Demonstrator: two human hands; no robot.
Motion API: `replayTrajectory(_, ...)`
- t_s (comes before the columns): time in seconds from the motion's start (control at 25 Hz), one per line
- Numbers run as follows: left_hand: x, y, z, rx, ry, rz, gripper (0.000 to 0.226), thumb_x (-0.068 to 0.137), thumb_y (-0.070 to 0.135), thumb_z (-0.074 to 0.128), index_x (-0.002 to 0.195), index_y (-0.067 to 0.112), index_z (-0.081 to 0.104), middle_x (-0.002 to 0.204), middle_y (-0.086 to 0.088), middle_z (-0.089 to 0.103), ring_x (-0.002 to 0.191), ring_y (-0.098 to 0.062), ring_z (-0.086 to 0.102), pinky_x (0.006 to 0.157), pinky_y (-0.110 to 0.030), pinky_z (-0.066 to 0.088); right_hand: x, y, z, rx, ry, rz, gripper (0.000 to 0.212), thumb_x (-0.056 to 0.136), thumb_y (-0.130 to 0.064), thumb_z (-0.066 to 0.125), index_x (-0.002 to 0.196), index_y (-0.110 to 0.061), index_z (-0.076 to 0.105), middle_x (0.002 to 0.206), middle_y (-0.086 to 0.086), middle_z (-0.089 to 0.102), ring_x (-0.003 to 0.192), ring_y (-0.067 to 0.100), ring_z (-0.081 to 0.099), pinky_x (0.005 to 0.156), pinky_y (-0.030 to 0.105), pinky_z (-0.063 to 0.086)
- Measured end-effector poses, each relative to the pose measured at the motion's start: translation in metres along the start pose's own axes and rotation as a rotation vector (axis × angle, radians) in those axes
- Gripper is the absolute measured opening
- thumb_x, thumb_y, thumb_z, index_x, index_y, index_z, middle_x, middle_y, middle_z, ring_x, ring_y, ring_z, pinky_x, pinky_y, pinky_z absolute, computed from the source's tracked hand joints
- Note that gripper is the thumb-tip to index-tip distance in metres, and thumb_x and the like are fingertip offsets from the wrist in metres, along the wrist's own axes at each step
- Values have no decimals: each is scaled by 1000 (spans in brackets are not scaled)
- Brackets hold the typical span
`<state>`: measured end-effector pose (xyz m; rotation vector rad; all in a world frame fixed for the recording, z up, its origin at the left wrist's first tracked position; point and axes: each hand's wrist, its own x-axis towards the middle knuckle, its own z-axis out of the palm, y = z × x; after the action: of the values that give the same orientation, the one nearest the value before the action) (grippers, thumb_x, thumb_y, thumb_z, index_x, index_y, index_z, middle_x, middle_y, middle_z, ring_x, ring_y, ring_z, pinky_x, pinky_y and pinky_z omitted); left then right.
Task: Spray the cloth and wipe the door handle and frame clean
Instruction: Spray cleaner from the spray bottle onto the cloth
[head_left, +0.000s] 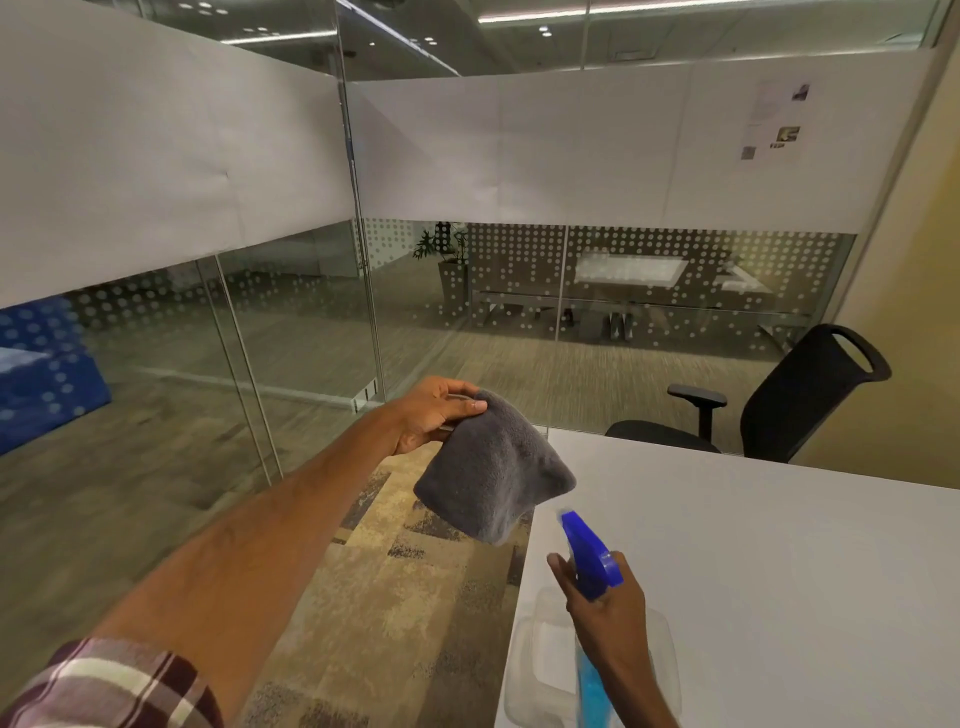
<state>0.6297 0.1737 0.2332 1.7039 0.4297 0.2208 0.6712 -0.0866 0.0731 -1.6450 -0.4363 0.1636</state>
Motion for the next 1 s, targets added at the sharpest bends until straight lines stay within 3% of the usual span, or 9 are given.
replayTrajectory(0.24, -10, -16, 5, 51, 64, -12, 17, 90, 15, 66, 107, 13, 69, 102, -8, 69, 93, -20, 66, 70, -29, 54, 20, 4, -34, 91, 5, -32, 32, 80, -19, 72, 110, -18, 59, 81, 9, 61, 73, 24, 59, 66, 28, 54)
replayTrajectory(0.4, -21, -38, 8, 74, 118, -31, 18, 91, 14, 64, 109, 12, 68, 100, -7, 69, 94, -20, 65, 76, -32, 53, 39, 19, -61, 110, -7, -52, 30, 85, -15, 68, 113, -21, 58, 81, 4, 63, 71, 19, 61, 62, 19, 55)
replayTrajectory(0.52, -32, -52, 8, 59, 158, -39, 12, 92, 11, 63, 101, 17, 70, 91, -3, 70, 86, -16, 65, 71, -29, 52, 54, 38, -70, 71, -27, -34, 37, 84, -16, 68, 119, -15, 57, 87, 4, 64, 75, 21, 61, 61, 14, 55)
replayTrajectory(0.72, -48, -69, 1, 48, 207, -71, 13, 92, 12, 63, 99, 21, 70, 93, -1, 70, 89, -16, 65, 74, -30, 52, 71, 70, -79, 74, -34, 23, 44, 84, -13, 68, 126, -8, 55, 102, 14, 64, 83, 29, 60, 69, 24, 54)
replayTrajectory(0.92, -61, -81, -6, 37, 246, -104, 14, 91, 13, 65, 104, 16, 70, 100, -8, 69, 93, -18, 65, 77, -33, 52, 71, 102, -84, 87, -64, 73, 44, 81, -6, 70, 123, -7, 56, 107, 18, 65, 81, 25, 58, 78, 37, 54)
replayTrajectory(1.0, -64, -83, -8, 35, 253, -115, 16, 91, 14, 65, 106, 15, 70, 102, -10, 69, 95, -20, 65, 79, -33, 52, 71, 110, -84, 79, -77, 78, 47, 80, -5, 71, 125, -7, 55, 111, 14, 65, 83, 25, 59, 78, 35, 55)
